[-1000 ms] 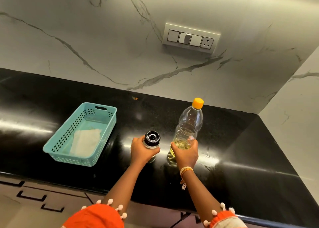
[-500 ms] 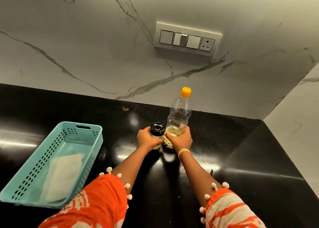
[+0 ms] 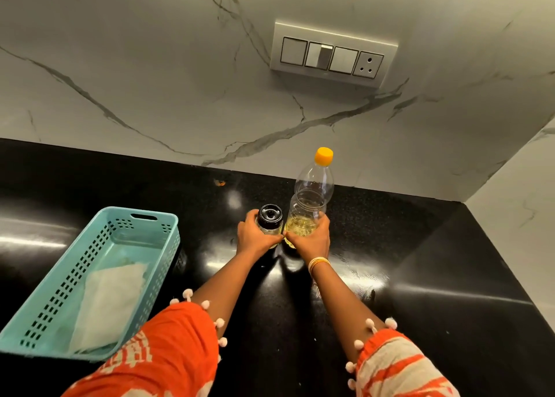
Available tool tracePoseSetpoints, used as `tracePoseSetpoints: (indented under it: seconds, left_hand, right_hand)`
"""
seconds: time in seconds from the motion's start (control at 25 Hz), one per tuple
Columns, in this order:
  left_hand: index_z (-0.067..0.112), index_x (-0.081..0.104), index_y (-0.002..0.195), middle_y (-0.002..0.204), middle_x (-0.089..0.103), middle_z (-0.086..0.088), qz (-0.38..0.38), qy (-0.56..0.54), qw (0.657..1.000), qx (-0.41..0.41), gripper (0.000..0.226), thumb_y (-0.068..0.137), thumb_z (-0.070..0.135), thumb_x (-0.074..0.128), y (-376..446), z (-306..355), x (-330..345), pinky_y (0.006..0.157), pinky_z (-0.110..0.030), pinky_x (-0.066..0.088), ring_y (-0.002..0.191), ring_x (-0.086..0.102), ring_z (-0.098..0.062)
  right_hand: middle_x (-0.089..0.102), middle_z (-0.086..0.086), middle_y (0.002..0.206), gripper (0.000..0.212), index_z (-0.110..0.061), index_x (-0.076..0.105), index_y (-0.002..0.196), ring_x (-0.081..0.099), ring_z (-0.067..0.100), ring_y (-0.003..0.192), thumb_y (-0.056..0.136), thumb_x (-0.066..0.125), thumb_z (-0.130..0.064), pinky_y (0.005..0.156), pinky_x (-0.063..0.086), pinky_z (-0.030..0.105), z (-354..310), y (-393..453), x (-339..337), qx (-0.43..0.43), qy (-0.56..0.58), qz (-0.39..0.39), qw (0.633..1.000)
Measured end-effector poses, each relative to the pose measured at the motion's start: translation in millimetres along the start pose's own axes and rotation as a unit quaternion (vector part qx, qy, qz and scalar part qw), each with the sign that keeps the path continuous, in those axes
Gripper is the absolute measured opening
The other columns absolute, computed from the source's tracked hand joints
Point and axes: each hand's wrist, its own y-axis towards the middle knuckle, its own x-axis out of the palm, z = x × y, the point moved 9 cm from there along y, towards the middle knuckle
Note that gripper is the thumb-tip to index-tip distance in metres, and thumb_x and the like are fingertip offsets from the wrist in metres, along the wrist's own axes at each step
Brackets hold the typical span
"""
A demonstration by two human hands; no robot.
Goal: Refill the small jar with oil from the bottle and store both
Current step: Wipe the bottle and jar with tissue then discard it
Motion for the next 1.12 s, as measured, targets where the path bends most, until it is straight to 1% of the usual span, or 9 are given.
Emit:
tracePoseSetpoints:
  seconds: [0.08, 0.16, 0.28, 0.44, 0.6, 0.72, 0.84, 0.96, 1.12]
  left_hand:
    - [0.021, 0.030, 0.142, 0.133, 0.044, -0.014, 0.031, -0.031, 0.998, -0.035, 0.103, 0.057, 0.033, 0.088, -15.5, -5.4, -3.5, 0.100, -0.039, 0.041, 0.123, 0.046, -0.031]
    - [0.014, 0.026, 0.145, 0.134, 0.041, -0.017, 0.090, -0.070, 0.992, -0.047, 0.098, 0.065, 0.027, 0.083, -38.4, -7.8, -8.6, 0.100, -0.039, 0.040, 0.121, 0.046, -0.033]
    - [0.010, 0.038, 0.138, 0.133, 0.048, -0.016, 0.124, -0.143, 0.979, -0.075, 0.067, 0.079, 0.018, 0.068, -72.7, -21.3, -3.1, 0.097, -0.038, 0.042, 0.118, 0.051, -0.033]
    - [0.010, 0.065, 0.109, 0.107, 0.069, -0.012, 0.083, -0.212, 0.970, -0.084, 0.024, 0.088, 0.005, 0.054, -111.1, -39.4, 12.8, 0.084, -0.038, 0.052, 0.098, 0.065, -0.028]
    - [0.009, 0.071, 0.091, 0.084, 0.071, -0.007, 0.012, -0.273, 0.956, -0.109, 0.014, 0.092, 0.010, 0.057, -162.9, -51.6, 25.5, 0.074, -0.032, 0.054, 0.077, 0.065, -0.020]
    - [0.008, 0.074, 0.090, 0.066, 0.066, -0.001, -0.038, -0.223, 0.971, -0.074, 0.013, 0.091, 0.014, 0.062, -203.3, -60.1, 28.5, 0.058, -0.022, 0.049, 0.063, 0.059, -0.013]
    - [0.009, 0.074, 0.097, 0.082, 0.072, -0.001, -0.013, -0.160, 0.987, -0.006, 0.015, 0.085, 0.016, 0.071, -235.6, -66.0, 17.6, 0.073, -0.023, 0.055, 0.078, 0.068, -0.013]
    - [0.015, 0.074, 0.098, 0.085, 0.070, 0.005, 0.036, -0.065, 0.996, 0.044, 0.014, 0.085, 0.018, 0.069, -269.0, -71.6, 5.7, 0.070, -0.010, 0.045, 0.080, 0.065, -0.006]
    - [0.014, 0.073, 0.101, 0.090, 0.071, 0.003, 0.057, -0.017, 0.993, 0.103, 0.016, 0.089, 0.014, 0.063, -300.8, -78.8, -1.1, 0.076, -0.017, 0.049, 0.086, 0.066, -0.010]
  right_hand:
    - [0.039, 0.012, 0.142, 0.108, -0.016, 0.023, 0.145, 0.046, 0.029, 0.127, 0.058, 0.085, -0.029, 0.101, 0.042, 0.038, 6.1, -16.6, -3.2, 0.042, -0.007, 0.017, 0.999]
    - [0.031, 0.011, 0.146, 0.106, -0.018, 0.017, 0.148, 0.041, 0.028, 0.129, 0.064, 0.080, -0.033, 0.100, 0.041, 0.040, 8.4, -44.1, -6.0, 0.035, -0.031, 0.043, 0.998]
    - [0.044, 0.009, 0.131, 0.076, -0.015, 0.036, 0.138, 0.054, 0.021, 0.109, 0.073, 0.075, -0.027, 0.091, 0.049, 0.035, 11.4, -80.9, -5.9, -0.023, 0.003, 0.059, 0.998]
    - [0.064, 0.005, 0.099, 0.041, -0.021, 0.052, 0.120, 0.062, 0.014, 0.082, 0.083, 0.069, -0.022, 0.071, 0.052, 0.024, 28.7, -118.6, -5.2, 0.020, 0.089, -0.029, 0.995]
    - [0.067, 0.000, 0.089, 0.025, -0.020, 0.063, 0.106, 0.063, 0.009, 0.078, 0.082, 0.070, -0.018, 0.063, 0.047, 0.011, 43.3, -165.4, -27.7, 0.015, 0.086, -0.043, 0.995]
    - [0.069, -0.002, 0.077, 0.008, -0.017, 0.068, 0.087, 0.064, 0.009, 0.072, 0.080, 0.071, -0.015, 0.058, 0.047, 0.010, 54.8, -206.4, -56.3, 0.009, 0.084, -0.032, 0.996]
    - [0.067, -0.003, 0.072, 0.007, -0.017, 0.066, 0.076, 0.062, 0.011, 0.068, 0.082, 0.069, -0.019, 0.055, 0.044, 0.010, 76.9, -235.4, -90.7, 0.034, 0.055, 0.014, 0.998]
    - [0.066, 0.000, 0.077, 0.011, -0.014, 0.062, 0.080, 0.064, 0.016, 0.072, 0.084, 0.066, -0.024, 0.054, 0.044, 0.016, 95.6, -255.8, -125.1, 0.067, 0.042, 0.069, 0.994]
    - [0.061, -0.003, 0.080, 0.014, -0.015, 0.058, 0.082, 0.058, 0.011, 0.073, 0.087, 0.065, -0.027, 0.052, 0.037, 0.012, 99.5, -274.4, -145.3, 0.034, -0.023, 0.044, 0.998]
